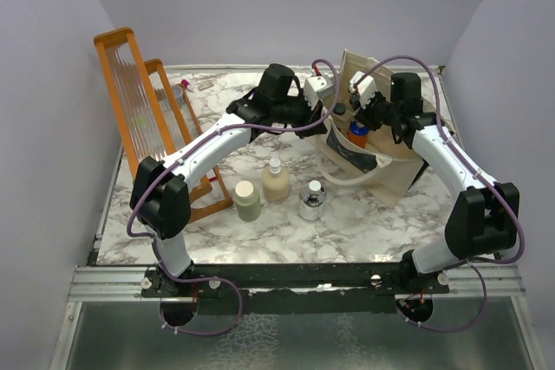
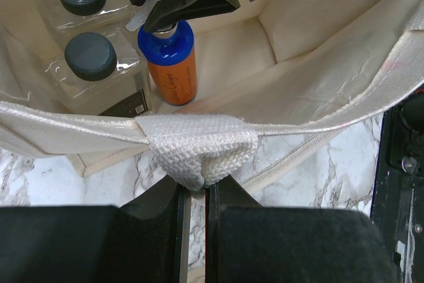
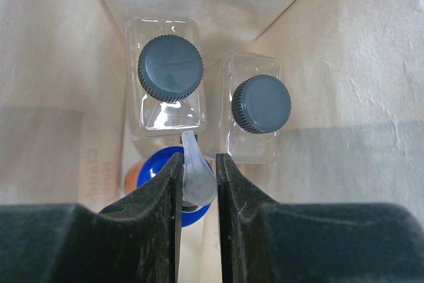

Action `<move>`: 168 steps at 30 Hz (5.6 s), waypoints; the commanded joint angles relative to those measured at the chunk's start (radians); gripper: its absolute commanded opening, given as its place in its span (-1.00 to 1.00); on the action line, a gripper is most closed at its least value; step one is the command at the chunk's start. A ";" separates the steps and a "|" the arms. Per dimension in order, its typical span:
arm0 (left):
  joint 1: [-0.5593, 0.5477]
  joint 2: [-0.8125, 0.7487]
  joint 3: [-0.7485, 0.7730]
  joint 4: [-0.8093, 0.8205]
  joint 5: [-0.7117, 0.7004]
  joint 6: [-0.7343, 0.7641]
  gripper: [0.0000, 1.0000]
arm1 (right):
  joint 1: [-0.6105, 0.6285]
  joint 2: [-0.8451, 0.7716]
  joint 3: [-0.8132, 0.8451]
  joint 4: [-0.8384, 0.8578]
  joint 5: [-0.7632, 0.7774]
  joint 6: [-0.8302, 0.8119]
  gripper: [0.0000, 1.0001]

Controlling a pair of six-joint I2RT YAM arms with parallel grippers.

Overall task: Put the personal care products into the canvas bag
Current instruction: Place the care product in the canvas bag, then pick up the care product from the center of the board.

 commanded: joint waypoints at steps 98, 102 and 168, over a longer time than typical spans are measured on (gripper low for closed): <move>0.346 -0.307 0.293 -0.232 -0.507 0.086 0.69 | 0.592 -0.075 0.145 -0.500 -0.181 -0.177 0.64; 0.348 -0.297 0.302 -0.235 -0.482 0.076 0.69 | 0.565 -0.126 0.078 -0.535 -0.154 -0.182 0.62; 0.349 -0.254 0.187 -0.200 -0.253 0.102 0.69 | 0.402 -0.184 0.406 -0.756 -0.340 -0.132 -0.98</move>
